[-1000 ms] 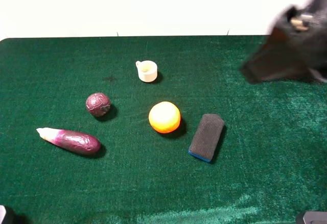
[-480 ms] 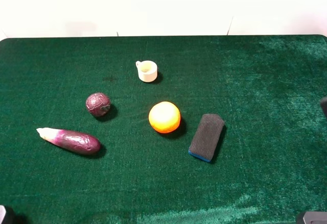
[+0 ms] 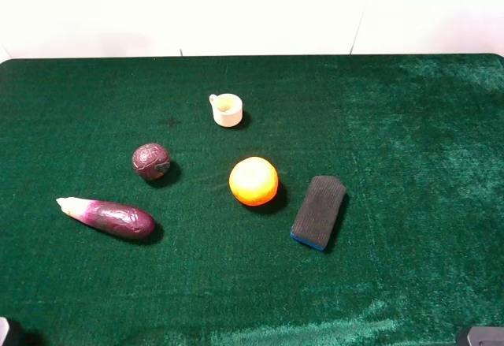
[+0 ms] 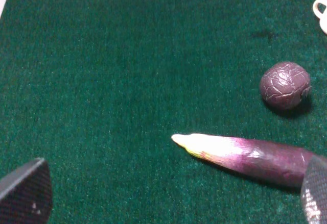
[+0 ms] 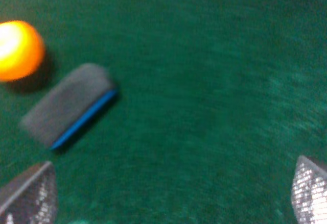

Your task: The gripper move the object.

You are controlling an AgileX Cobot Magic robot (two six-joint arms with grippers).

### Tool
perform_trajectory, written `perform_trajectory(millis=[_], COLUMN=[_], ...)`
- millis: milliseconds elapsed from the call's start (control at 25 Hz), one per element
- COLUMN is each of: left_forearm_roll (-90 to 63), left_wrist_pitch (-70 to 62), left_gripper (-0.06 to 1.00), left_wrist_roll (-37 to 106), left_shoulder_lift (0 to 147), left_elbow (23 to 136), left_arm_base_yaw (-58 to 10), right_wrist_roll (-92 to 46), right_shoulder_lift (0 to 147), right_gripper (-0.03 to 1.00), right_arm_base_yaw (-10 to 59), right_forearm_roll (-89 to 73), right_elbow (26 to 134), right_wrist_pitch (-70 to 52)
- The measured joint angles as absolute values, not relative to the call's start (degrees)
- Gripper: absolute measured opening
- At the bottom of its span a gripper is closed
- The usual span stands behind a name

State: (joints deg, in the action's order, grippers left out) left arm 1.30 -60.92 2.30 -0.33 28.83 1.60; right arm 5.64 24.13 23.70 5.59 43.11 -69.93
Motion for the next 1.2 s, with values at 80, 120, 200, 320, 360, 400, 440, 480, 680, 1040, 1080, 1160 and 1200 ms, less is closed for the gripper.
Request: perform_trajectory(millis=[80, 120, 200, 320, 360, 400, 440, 480, 680, 1040, 1080, 1160, 1200], left_forearm_roll=[1.3, 1.3, 1.3, 1.3, 1.3, 1.3, 1.3, 1.3, 1.3, 1.3, 1.3, 1.3, 1.3], left_wrist_pitch=[-60.9, -60.9, -60.9, -60.9, -60.9, -60.9, -60.9, -60.9, -60.9, -60.9, -60.9, -60.9, -60.9], left_gripper=[0.99, 0.99, 0.99, 0.99, 0.99, 0.99, 0.99, 0.99, 0.99, 0.99, 0.99, 0.99, 0.99], left_wrist_roll=[2.3, 2.3, 2.3, 2.3, 2.3, 2.3, 2.3, 2.3, 2.3, 2.3, 2.3, 2.3, 2.3], left_shoulder_lift=[-0.3, -0.3, -0.3, -0.3, -0.3, -0.3, -0.3, -0.3, -0.3, -0.3, -0.3, -0.3, -0.3], left_elbow=[28.8, 28.8, 28.8, 28.8, 28.8, 28.8, 28.8, 28.8, 28.8, 28.8, 28.8, 28.8, 28.8], left_arm_base_yaw=[1.6, 1.6, 1.6, 1.6, 1.6, 1.6, 1.6, 1.6, 1.6, 1.6, 1.6, 1.6, 1.6], right_wrist_roll=[5.5, 5.4, 5.4, 5.4, 5.4, 5.4, 5.4, 5.4, 5.4, 5.4, 5.3, 5.3, 5.3], right_shoulder_lift=[20.3, 18.6, 14.6, 9.0, 7.1, 5.5, 3.8, 2.1, -0.4, -0.4, -0.4, -0.4, -0.4], right_gripper=[0.7, 0.7, 0.7, 0.7, 0.7, 0.7, 0.7, 0.7, 0.7, 0.7, 0.7, 0.7, 0.7], right_arm_base_yaw=[18.3, 16.4, 12.3, 8.1, 7.0, 6.3, 5.5, 4.9, 3.2, 2.1, 1.4, 0.1, -0.5], right_forearm_roll=[5.6, 5.6, 5.6, 5.6, 5.5, 5.5, 5.4, 5.4, 4.6, 2.7, 2.6, 2.6, 2.6], right_elbow=[41.7, 41.1, 40.3, 39.7, 39.4, 39.2, 38.8, 38.5, 35.2, 28.6, 28.6, 28.6, 28.6], right_wrist_pitch=[-69.9, -69.9, -70.0, -69.9, -69.7, -69.3, -68.4, -67.3, -63.2, -58.9, -58.9, -58.9, -58.9])
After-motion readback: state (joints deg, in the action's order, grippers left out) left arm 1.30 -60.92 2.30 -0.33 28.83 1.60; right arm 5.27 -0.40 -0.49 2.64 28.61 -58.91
